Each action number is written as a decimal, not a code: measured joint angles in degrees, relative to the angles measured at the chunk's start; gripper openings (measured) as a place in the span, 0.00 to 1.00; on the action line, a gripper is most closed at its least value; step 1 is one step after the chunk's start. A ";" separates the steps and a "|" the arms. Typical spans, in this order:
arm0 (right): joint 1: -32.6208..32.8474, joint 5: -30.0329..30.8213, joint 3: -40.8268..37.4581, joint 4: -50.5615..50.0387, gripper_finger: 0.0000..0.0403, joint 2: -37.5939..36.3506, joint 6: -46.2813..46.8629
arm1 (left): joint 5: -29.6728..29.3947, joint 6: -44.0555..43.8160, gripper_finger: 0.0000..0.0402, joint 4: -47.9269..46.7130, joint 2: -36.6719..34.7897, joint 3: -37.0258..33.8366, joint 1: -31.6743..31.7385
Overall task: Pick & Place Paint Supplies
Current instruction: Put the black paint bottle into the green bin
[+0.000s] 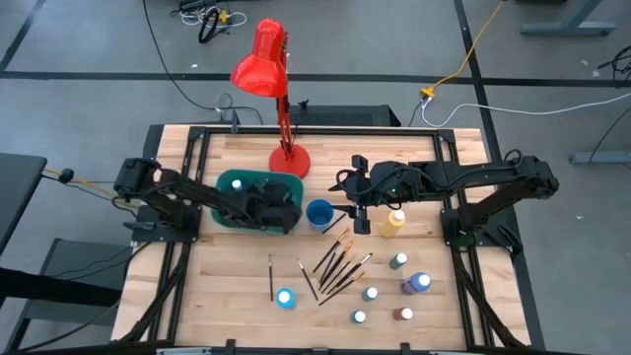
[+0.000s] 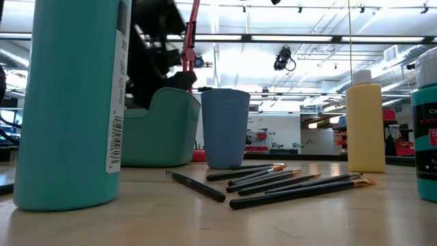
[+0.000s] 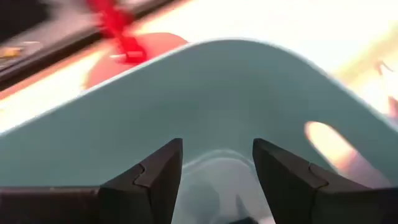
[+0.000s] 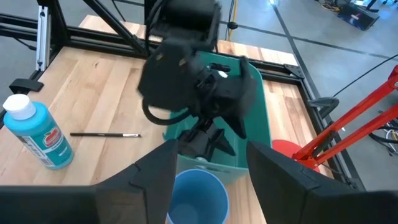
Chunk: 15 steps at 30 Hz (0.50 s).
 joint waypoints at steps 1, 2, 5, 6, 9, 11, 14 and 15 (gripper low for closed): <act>0.00 0.00 0.00 -0.01 0.51 0.00 0.00 | 3.66 3.96 0.51 -0.80 -0.78 0.85 0.82; 0.00 0.00 0.00 -0.03 0.51 0.00 0.00 | 7.32 8.15 0.51 -1.46 -1.37 1.87 1.62; 0.00 0.00 0.00 -0.05 0.51 0.00 0.00 | 16.59 21.58 0.51 -3.74 -2.51 4.97 4.05; 0.00 0.00 0.00 0.05 0.51 0.00 0.00 | 19.00 26.06 0.51 -4.97 -2.53 6.23 4.83; 0.00 -0.01 0.00 -0.01 0.51 0.00 0.00 | 23.81 39.31 0.51 -11.00 -2.53 9.93 7.16; 0.00 -0.02 0.00 -0.10 0.51 0.00 0.00 | 26.26 48.38 0.51 -14.47 -2.39 11.42 8.40; 0.00 -0.02 0.00 -0.26 0.51 0.00 0.00 | 29.69 60.31 0.51 -18.50 -2.13 11.76 10.12; 0.00 0.00 0.00 -0.31 0.51 0.00 0.00 | 31.47 63.14 0.51 -19.35 -2.13 11.76 10.76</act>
